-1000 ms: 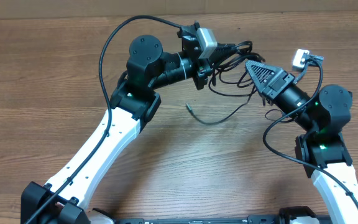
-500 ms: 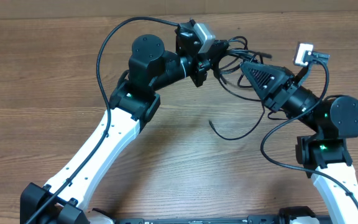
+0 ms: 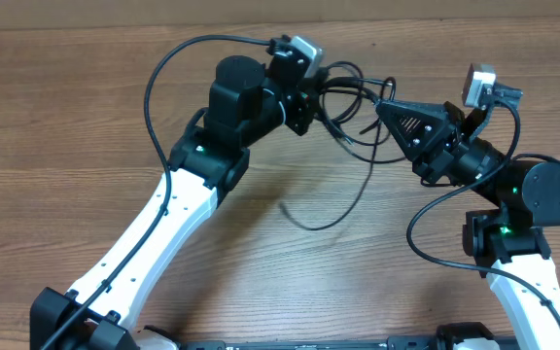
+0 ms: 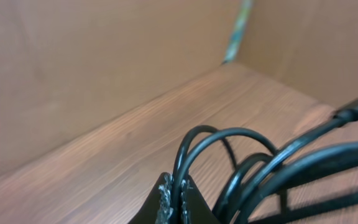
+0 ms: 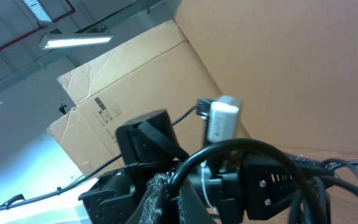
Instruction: Untangle cables
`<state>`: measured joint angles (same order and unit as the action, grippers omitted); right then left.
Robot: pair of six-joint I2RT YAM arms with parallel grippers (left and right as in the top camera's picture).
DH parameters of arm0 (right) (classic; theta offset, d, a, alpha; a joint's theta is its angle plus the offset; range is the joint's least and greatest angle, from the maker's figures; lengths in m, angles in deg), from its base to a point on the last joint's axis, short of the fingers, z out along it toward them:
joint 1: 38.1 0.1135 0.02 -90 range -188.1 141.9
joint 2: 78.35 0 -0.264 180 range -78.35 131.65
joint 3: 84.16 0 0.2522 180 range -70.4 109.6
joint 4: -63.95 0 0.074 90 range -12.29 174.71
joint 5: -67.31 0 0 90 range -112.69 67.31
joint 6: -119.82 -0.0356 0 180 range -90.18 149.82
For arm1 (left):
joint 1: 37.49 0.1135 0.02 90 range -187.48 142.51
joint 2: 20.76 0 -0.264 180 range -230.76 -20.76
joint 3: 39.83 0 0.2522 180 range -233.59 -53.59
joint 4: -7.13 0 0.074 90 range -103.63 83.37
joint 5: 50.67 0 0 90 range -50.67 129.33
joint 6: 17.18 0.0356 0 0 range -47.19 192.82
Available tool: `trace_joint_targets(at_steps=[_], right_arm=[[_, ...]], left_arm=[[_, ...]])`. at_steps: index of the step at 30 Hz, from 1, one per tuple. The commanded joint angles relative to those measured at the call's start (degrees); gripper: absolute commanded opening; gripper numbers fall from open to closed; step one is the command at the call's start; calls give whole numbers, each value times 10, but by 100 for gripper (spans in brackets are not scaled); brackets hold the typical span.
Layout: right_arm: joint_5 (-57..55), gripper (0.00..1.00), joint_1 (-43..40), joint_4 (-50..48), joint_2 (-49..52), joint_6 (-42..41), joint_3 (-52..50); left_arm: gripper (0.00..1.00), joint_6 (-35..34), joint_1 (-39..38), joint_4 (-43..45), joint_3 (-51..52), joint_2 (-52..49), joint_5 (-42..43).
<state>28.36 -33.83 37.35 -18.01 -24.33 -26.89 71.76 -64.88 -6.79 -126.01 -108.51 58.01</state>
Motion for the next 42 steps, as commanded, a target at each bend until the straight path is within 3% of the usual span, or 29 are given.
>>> trace_joint_targets(at_steps=[1, 14, 25, 35, 36, 37, 39, 42], right_arm=[[-4, 4, 2, -14, -5, 6, 10], [-14, 4, 1, -11, -5, 7, 10], [-14, 3, -6, 26, -5, 7, 10], [-15, 4, -22, 80, -5, 28, 10], [-14, 6, -22, 82, -5, 33, 10], [-15, 17, -21, 89, -5, 40, 10], [-16, 47, -21, 109, -5, 60, 10], [-30, 73, -22, 132, -5, 65, 10]], left_arm=[[5, 0, 29, -30, -6, 12, -71], [4, -59, 83, -53, -6, 12, -75], [4, -173, 140, -49, -6, 12, -146], [4, -176, 158, 17, -6, 12, -93], [4, -175, 158, 25, -6, 12, -73], [4, -170, 158, 33, -6, 12, -53], [4, -158, 158, 59, -6, 12, 12], [4, -157, 158, 90, -6, 12, 77]])
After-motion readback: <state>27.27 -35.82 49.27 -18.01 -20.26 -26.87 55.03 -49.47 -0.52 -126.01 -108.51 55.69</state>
